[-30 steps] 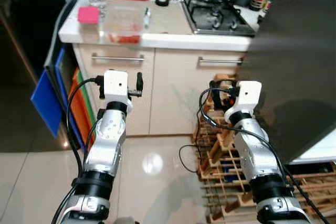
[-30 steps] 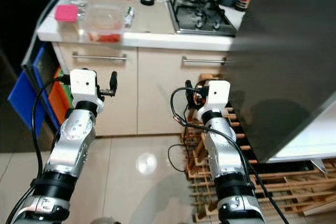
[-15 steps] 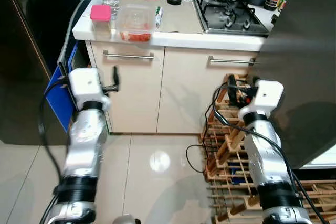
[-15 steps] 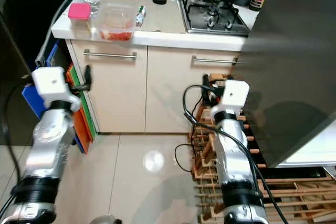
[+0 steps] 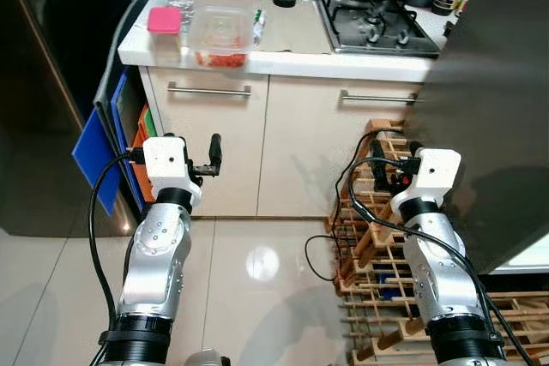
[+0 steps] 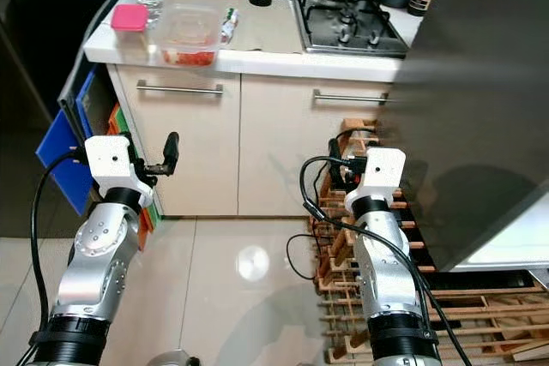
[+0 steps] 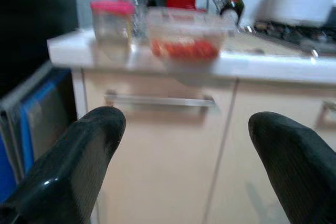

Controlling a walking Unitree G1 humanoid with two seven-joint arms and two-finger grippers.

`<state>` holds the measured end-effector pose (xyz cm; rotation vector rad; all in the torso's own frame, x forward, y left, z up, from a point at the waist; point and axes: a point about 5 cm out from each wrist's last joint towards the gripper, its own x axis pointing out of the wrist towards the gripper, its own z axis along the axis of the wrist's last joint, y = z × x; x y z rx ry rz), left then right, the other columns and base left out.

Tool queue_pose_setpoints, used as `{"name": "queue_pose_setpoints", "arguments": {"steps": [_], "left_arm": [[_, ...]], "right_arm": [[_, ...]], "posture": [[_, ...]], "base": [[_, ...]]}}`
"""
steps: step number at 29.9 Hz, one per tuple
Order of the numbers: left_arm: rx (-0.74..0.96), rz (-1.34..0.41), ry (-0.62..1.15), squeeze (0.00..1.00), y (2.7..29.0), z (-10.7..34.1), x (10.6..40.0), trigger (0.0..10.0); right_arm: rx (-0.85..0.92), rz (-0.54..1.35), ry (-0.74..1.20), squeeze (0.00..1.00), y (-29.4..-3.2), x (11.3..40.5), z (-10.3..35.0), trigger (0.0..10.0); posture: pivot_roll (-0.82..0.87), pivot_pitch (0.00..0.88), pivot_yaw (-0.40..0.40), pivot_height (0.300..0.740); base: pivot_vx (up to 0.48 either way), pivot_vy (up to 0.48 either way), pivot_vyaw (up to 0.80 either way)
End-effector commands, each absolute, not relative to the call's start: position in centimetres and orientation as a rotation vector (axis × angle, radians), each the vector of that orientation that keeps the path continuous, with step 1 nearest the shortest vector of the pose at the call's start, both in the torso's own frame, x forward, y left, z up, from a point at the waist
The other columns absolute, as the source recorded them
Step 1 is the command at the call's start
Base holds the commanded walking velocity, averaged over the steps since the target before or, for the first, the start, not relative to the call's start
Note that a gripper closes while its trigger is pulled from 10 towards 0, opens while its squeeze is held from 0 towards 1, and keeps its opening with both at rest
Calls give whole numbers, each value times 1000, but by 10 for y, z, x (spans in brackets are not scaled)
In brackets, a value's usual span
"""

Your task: Restocking fridge

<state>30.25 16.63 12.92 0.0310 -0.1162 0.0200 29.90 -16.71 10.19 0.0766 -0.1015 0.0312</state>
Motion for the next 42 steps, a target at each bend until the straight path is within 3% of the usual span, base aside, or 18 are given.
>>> {"name": "queue_pose_setpoints", "arguments": {"steps": [1,12,30,42], "left_arm": [[48,31,-157,0,166,141,306,10000],[83,-43,-262,0,146,172,320,10000],[25,-95,-404,0,129,190,296,10000],[44,-17,-269,0,132,175,313,10000]], "right_arm": [[77,35,-125,0,-166,304,110,10000],[67,62,-115,0,-161,309,108,10000],[56,115,-99,0,-158,315,105,10000],[85,95,-165,0,-158,319,121,10000]], "posture": [[27,0,-32,740],[35,0,-23,740],[67,0,-64,740],[43,0,-48,740]], "base": [[450,0,0],[442,0,0],[0,471,0],[0,29,0]]}}
